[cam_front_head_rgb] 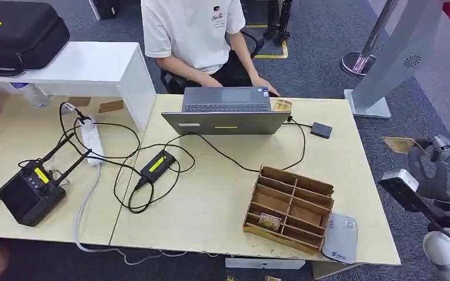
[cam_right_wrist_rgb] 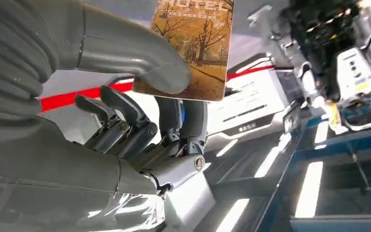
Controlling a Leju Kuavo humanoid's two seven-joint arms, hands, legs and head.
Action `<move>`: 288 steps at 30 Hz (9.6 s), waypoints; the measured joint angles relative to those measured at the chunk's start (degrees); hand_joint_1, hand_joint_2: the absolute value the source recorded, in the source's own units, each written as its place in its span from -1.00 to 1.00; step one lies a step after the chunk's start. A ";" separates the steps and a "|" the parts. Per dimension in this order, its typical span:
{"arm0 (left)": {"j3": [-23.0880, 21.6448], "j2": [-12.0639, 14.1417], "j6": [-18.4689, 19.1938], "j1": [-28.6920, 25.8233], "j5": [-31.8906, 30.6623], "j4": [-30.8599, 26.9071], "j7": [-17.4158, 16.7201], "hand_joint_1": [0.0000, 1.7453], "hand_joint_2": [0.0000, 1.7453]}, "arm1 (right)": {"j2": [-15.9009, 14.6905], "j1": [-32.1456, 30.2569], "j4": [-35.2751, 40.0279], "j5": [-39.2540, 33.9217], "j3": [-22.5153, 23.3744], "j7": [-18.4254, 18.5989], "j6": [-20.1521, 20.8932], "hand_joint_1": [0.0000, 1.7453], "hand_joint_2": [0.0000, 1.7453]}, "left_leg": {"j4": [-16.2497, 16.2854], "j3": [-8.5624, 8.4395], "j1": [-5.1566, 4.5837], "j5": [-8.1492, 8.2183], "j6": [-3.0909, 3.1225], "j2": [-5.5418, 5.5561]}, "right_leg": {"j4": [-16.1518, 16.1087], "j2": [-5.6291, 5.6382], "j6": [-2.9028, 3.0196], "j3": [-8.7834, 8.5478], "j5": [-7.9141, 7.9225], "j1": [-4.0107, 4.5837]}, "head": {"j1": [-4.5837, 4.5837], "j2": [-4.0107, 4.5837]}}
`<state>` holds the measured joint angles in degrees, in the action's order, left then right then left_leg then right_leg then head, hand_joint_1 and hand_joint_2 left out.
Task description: Pass the card to the sensor for recognition and then transmit it.
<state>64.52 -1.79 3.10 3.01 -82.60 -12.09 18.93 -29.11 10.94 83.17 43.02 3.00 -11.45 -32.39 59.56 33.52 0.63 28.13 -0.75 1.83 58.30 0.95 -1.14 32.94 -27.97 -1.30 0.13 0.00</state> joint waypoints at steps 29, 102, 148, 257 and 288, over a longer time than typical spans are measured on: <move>3.54 -1.68 5.55 -0.21 6.97 0.02 -6.75 -1.00 1.00 | 9.49 -24.06 15.93 1.09 8.12 -9.73 -1.60 1.00 1.00 | -0.10 -0.03 0.03 0.01 0.00 0.01 | 0.00 -0.05 0.00 -0.01 -0.08 0.03 | 0.02 0.00; 4.46 -1.84 3.65 -0.19 5.57 0.02 -7.93 -1.00 1.00 | 22.08 -29.98 3.32 4.50 2.40 -9.68 -4.48 1.00 1.00 | -0.11 -0.17 0.02 0.00 -0.01 -0.16 | -0.01 0.11 0.00 -0.08 -0.07 0.02 | 0.00 0.00; 5.31 -1.22 4.09 0.04 1.51 0.02 -7.21 -1.00 1.00 | 18.84 -20.38 5.36 5.97 6.55 -6.58 -4.44 1.00 1.00 | -0.05 -0.16 -0.01 -0.01 -0.01 -0.19 | 0.01 0.15 -0.02 -0.12 0.03 -0.02 | 0.02 0.00; 2.51 -1.25 5.64 0.36 1.68 0.02 -7.43 -1.00 1.00 | 20.06 -4.19 1.40 19.71 -27.06 5.01 -5.55 -1.00 1.00 | -0.02 0.20 0.03 -0.51 -0.09 -0.16 | 0.08 0.18 -0.04 0.25 0.48 0.01 | 0.00 0.00; 2.43 -1.22 6.03 0.43 1.07 0.02 -7.43 -1.00 1.00 | 23.67 2.15 -10.54 20.35 -30.01 7.30 -6.03 -1.00 1.00 | -0.02 0.21 0.03 -0.51 -0.09 -0.15 | 0.08 0.17 -0.04 0.25 0.48 0.01 | 0.02 0.00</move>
<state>66.95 -3.02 9.14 3.44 -81.53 -12.06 11.50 -5.44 13.08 72.63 63.36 -27.01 -4.15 -38.42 59.54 33.73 0.66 27.62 -0.84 1.68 58.38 1.12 -1.18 33.19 -27.49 -1.28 0.15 0.00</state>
